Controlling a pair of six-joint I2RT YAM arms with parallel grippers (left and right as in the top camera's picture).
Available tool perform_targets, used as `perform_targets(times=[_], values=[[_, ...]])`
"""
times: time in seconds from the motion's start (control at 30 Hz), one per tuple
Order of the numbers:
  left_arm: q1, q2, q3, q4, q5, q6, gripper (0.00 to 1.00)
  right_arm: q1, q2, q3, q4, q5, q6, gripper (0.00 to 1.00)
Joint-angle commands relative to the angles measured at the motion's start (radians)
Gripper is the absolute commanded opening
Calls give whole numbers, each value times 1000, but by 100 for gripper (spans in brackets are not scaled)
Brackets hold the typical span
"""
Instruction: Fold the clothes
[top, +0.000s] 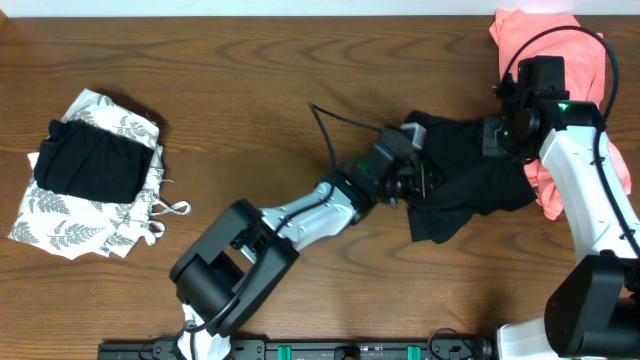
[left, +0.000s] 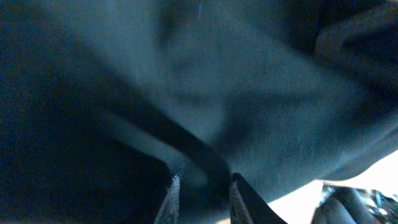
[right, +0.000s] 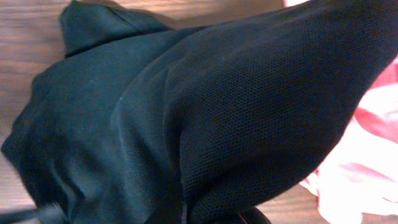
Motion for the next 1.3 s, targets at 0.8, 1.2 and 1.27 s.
perform_targets(times=[0.8,1.2,1.27], values=[[29,175,77,108,181,-24,26,130,65,5,-36,-34,-26,1],[233,-88,77,-452,37,242,24,224,65,5,0,-75,-68,1],[268,-141,77,-519,-2,291,24,239,65,5,13,-75,-69,1]])
